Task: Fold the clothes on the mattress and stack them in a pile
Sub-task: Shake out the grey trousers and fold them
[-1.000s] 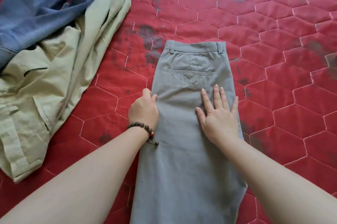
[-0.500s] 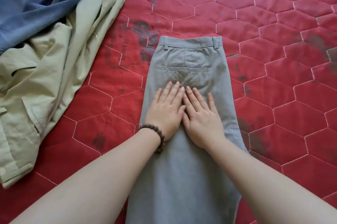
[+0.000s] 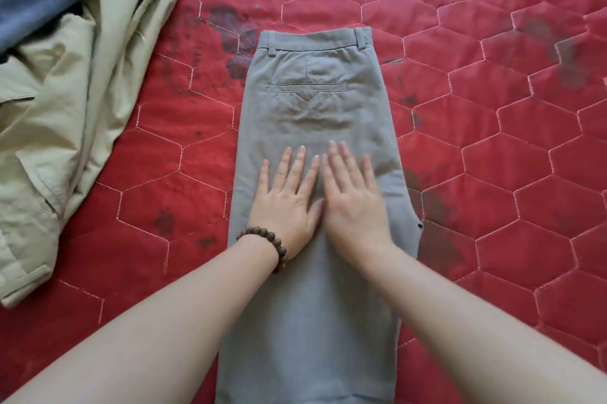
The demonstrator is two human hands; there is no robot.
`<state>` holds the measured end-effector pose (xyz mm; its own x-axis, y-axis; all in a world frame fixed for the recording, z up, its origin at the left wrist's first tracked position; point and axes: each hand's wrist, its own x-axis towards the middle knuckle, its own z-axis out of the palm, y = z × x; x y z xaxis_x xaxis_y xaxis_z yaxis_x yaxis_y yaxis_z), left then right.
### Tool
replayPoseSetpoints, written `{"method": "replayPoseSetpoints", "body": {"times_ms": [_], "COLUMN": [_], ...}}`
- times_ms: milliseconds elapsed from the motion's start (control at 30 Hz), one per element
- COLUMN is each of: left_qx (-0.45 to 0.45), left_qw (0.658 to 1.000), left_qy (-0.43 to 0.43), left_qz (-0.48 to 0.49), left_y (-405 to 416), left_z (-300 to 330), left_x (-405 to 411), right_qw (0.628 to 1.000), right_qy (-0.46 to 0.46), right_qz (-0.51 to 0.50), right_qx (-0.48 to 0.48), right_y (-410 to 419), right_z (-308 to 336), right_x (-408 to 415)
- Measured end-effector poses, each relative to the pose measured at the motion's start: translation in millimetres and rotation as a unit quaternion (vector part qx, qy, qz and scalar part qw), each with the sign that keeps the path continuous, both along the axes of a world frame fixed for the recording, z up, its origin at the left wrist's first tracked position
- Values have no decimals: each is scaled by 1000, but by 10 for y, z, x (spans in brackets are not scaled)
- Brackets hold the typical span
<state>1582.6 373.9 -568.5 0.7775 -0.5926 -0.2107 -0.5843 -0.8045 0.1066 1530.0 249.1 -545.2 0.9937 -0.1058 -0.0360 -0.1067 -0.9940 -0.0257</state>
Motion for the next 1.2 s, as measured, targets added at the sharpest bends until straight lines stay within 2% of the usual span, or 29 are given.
{"method": "replayPoseSetpoints", "body": {"times_ms": [33, 100, 267, 367, 433, 500, 567, 733, 900, 1200], "left_qx": [4, 5, 29, 29, 32, 54, 44, 13, 29, 40], "left_qw": [1000, 1000, 999, 997, 998, 998, 998, 999, 999, 998], "left_qy": [-2, -5, 6, 25, 34, 28, 46, 44, 35, 28], "left_qz": [-1, 11, 33, 63, 48, 17, 10, 0, 6, -40], "left_y": [64, 218, 407, 383, 401, 481, 606, 933, 1166, 1639], "left_z": [-5, -8, 32, 64, 54, 23, 21, 37, 19, 110], "left_x": [-124, -247, -318, -609, -941, -1271, -1492, -1807, -2209, -2957], "right_qw": [998, 995, 983, 982, 997, 986, 979, 992, 987, 991], "right_qy": [15, 66, 115, 93, 35, -6, 0, 37, 90, 100], "right_qz": [28, 3, -129, -145, -66, 15, -2, -76, -127, -77], "right_qx": [49, 68, -67, -80, 23, 169, 205, 89, 47, 41], "right_y": [161, 147, -450, -169, 262, 656, 838, 913, 1147, 1568], "right_z": [-15, -48, -105, 7, 71, 66, 28, -80, -67, -62], "right_x": [-168, -438, -754, -748, -832, -1080, -1401, -1975, -2307, -3186]}}
